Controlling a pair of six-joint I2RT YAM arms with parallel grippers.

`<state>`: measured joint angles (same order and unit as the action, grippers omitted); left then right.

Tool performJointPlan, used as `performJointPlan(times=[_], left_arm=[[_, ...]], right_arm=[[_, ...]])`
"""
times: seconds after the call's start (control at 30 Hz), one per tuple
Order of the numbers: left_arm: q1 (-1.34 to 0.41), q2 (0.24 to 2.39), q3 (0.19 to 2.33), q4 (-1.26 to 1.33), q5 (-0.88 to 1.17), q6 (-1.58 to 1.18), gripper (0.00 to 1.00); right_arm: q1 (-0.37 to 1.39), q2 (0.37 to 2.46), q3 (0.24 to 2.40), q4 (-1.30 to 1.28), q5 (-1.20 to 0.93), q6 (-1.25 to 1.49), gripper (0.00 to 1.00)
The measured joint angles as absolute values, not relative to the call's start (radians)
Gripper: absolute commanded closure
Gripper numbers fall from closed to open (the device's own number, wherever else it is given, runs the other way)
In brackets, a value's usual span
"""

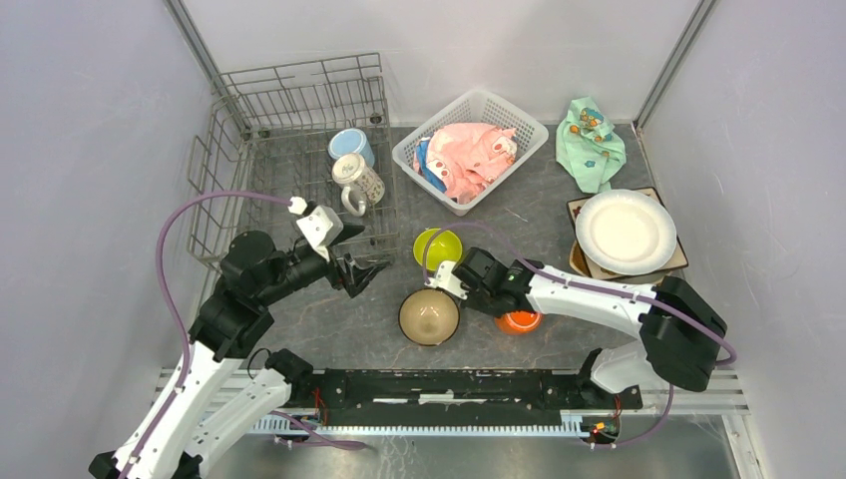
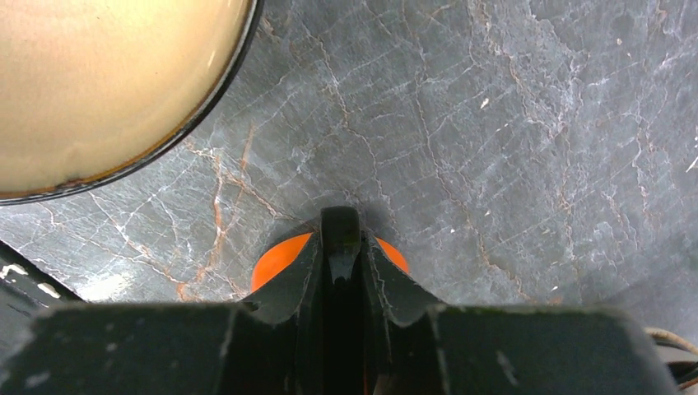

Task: Load the mixed dishes into the dish rack
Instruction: Position the cup upside down at the center of the board.

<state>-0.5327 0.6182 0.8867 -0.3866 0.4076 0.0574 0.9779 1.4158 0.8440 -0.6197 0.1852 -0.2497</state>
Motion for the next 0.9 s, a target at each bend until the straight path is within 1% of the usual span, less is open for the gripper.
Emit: performJointPlan(times=[0.13,0.3,0.53,0.6,0.73,0.9], left_arm=[[-0.533,0.608,0.868,-0.38,0.432,0.058,0.13],[-0.533,0.615,0.863,-0.379,0.453,0.058,0.13],[-0.533,0.629,0.863,-0.38,0.455,0.06,0.13],[-0.533,0.629,0.864,-0.381,0.455,0.062,0.13],[-0.533,0.631,0.871,-0.384,0.456,0.07,0.12],[-0.533,0.656,0.883,-0.392,0.483,0.072,0.14]], right_arm=[[0.978,1.417,0.835,-0.602,0.168,-0.261,0.79],[0.978,1.422,0.83,-0.587,0.152,-0.277,0.72],[0.979,1.422,0.801,-0.533,0.102,-0.287,0.7],[0.979,1.422,0.799,-0.526,0.091,-0.29,0.66],[0.98,1.414,0.798,-0.517,0.077,-0.288,0.53],[0.98,1.322,0.807,-0.516,0.052,-0.271,0.42]])
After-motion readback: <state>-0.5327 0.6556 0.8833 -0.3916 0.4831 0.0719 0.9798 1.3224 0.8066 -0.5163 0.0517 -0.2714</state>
